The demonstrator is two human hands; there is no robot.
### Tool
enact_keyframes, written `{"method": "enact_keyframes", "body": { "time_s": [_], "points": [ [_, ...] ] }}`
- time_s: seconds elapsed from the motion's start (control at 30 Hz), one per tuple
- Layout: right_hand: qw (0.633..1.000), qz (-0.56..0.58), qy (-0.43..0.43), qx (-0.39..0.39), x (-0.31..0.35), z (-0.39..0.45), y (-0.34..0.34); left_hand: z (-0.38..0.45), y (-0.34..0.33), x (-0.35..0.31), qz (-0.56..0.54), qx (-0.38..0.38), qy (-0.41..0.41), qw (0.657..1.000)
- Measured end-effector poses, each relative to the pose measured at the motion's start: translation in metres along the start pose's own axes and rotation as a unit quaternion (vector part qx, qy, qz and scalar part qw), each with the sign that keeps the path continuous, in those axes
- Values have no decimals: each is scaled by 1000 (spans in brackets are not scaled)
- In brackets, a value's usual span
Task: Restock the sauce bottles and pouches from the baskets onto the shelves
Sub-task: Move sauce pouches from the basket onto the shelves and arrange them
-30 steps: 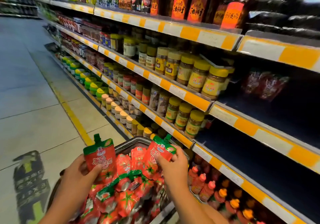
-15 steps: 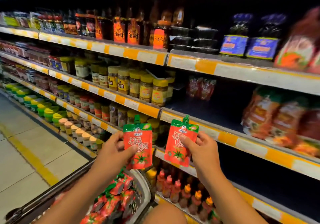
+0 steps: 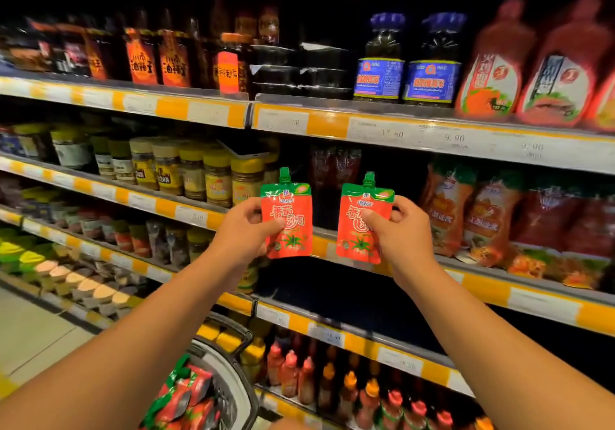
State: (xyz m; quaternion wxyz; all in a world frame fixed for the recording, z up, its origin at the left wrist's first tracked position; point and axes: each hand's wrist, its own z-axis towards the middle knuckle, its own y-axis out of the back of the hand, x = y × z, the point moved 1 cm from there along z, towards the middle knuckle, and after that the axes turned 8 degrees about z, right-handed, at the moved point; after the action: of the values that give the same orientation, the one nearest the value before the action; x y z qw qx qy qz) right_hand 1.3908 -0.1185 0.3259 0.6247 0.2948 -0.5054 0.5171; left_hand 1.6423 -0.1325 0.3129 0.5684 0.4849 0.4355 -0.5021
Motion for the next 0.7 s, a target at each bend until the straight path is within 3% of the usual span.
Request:
{"method": "enact_keyframes", "body": {
  "time_s": [0.37, 0.53, 0.7],
  "points": [
    [995, -60, -33, -75, -32, 94, -24, 97, -37, -3, 41, -22, -34, 998],
    [995, -67, -44, -59, -55, 105, -25, 118, -48, 10, 70, -18, -42, 997],
    [974, -224, -27, -20, -64, 101, -19, 125, -42, 18, 149, 24, -51, 987]
  ]
}}
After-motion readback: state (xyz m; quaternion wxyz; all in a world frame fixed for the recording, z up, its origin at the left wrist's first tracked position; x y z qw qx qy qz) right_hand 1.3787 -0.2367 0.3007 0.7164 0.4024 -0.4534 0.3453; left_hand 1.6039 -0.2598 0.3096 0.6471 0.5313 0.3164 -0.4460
